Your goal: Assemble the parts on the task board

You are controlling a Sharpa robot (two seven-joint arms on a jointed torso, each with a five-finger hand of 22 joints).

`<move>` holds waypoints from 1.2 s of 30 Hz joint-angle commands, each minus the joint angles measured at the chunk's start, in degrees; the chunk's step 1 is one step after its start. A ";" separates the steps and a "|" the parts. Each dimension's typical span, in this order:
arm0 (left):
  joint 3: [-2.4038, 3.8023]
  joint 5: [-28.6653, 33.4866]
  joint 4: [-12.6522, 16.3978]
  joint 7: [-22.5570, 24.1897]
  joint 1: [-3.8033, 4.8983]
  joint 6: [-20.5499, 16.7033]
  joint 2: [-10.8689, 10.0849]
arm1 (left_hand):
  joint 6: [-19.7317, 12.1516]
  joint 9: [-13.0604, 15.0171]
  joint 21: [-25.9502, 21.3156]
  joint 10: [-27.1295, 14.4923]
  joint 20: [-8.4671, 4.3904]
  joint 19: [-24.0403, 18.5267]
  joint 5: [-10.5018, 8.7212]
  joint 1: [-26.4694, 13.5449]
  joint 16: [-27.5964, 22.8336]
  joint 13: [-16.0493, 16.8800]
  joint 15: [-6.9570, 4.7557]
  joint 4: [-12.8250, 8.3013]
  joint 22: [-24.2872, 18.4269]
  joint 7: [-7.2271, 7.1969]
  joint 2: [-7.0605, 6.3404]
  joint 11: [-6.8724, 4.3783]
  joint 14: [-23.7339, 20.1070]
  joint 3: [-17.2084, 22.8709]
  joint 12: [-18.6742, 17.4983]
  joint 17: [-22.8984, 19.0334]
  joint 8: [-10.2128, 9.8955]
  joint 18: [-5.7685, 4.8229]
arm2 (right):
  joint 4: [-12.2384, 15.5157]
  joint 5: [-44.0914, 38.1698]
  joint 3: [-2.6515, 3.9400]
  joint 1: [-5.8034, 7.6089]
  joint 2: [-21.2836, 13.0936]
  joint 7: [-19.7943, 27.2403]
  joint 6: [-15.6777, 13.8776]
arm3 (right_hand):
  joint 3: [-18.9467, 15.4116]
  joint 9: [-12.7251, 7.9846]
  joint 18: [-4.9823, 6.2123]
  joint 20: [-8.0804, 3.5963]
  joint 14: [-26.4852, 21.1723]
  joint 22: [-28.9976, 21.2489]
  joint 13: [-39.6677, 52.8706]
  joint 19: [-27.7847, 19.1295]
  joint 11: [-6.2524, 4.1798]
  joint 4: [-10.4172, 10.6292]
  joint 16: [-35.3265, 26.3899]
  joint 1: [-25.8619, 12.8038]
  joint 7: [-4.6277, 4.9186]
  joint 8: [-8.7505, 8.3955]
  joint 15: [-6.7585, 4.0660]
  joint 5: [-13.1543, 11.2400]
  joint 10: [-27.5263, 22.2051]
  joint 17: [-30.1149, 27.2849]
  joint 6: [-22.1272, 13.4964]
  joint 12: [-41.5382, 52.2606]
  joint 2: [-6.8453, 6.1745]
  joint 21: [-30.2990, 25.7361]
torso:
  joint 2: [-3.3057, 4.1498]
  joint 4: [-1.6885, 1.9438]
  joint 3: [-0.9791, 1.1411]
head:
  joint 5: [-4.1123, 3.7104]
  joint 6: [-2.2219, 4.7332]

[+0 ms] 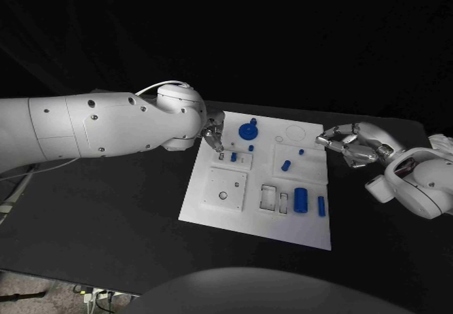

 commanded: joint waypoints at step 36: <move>0.01 1.64 -3.63 -7.09 -1.16 2.04 4.15 | 4.25 -3.68 0.14 5.95 0.34 5.97 -5.96 4.36 0.14 15.10 0.47 -2.55 15.09 -2.07 4.08 0.70 6.02 0.26 0.14 15.06 -3.39 -0.43 | -0.18 -0.17 0.00 -0.04 0.28 -0.02 1.06 | 0.55 -0.20 0.06 -0.02 5.98 10.38 14.97 -1.19 -0.35 -0.14 0.20 1.38 -0.04 -0.46 0.21 0.65 6.16 15.07 -0.23 -0.19 0.24 -0.96 | 0.05 0.04 -0.03 | 0.97 0.01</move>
